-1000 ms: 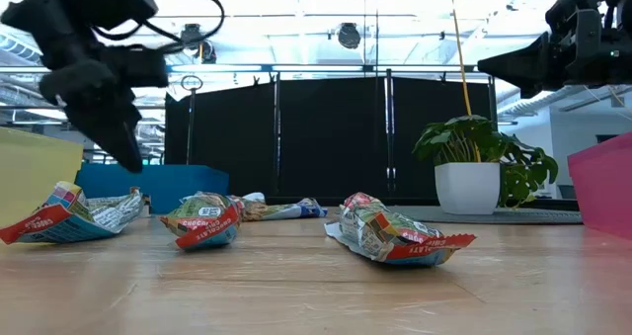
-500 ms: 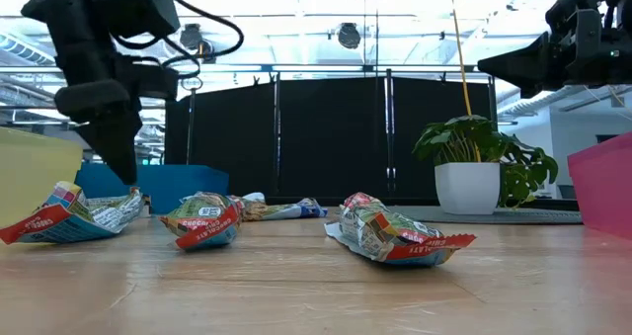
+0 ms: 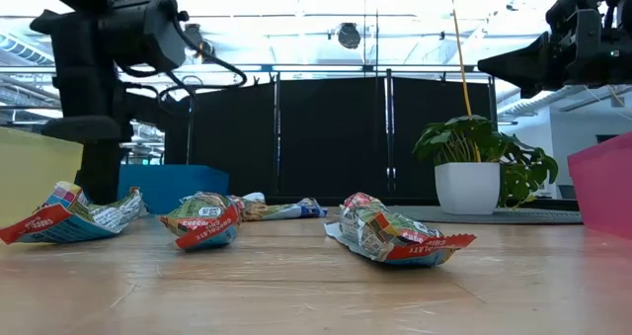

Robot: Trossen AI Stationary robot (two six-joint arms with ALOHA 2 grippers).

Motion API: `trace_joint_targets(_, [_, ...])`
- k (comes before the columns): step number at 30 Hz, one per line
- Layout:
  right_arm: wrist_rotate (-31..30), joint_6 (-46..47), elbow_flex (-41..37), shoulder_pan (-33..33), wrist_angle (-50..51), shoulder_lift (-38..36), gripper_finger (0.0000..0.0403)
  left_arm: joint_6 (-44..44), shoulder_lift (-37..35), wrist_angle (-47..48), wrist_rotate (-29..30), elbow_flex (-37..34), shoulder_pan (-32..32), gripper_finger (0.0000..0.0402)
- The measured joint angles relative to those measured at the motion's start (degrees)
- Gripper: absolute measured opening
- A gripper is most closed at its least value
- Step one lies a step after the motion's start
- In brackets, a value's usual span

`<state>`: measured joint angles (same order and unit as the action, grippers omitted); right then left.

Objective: Pick and place Granola Bars by type
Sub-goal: Put the blue granola bar into the blue bin

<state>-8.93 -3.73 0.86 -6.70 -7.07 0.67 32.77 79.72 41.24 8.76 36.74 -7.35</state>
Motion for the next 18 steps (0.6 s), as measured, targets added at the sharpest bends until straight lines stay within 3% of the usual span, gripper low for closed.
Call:
trace_joint_targets(5, [0.0, 0.0, 0.0, 0.0, 0.0, 0.0, 0.0006, 0.3, 2.3, -0.5, -2.1, 0.2, 0.0, 0.0223])
trace_joint_targets(9, [0.0, 0.0, 0.0, 0.0, 0.0, 0.0, 0.0006, -1.5, 2.3, -2.2, -1.7, 0.1, 0.0, 0.0222])
trace_joint_targets(13, [0.0, 0.0, 0.0, 0.0, 0.0, 0.0, 0.0006, -4.9, 1.9, -3.4, -1.8, -0.1, -0.4, 0.0165])
trace_joint_targets(18, [0.0, 0.0, 0.0, 0.0, 0.0, 0.0, 0.0006, -10.0, 1.8, -5.1, -1.1, -0.1, -1.4, 0.0037])
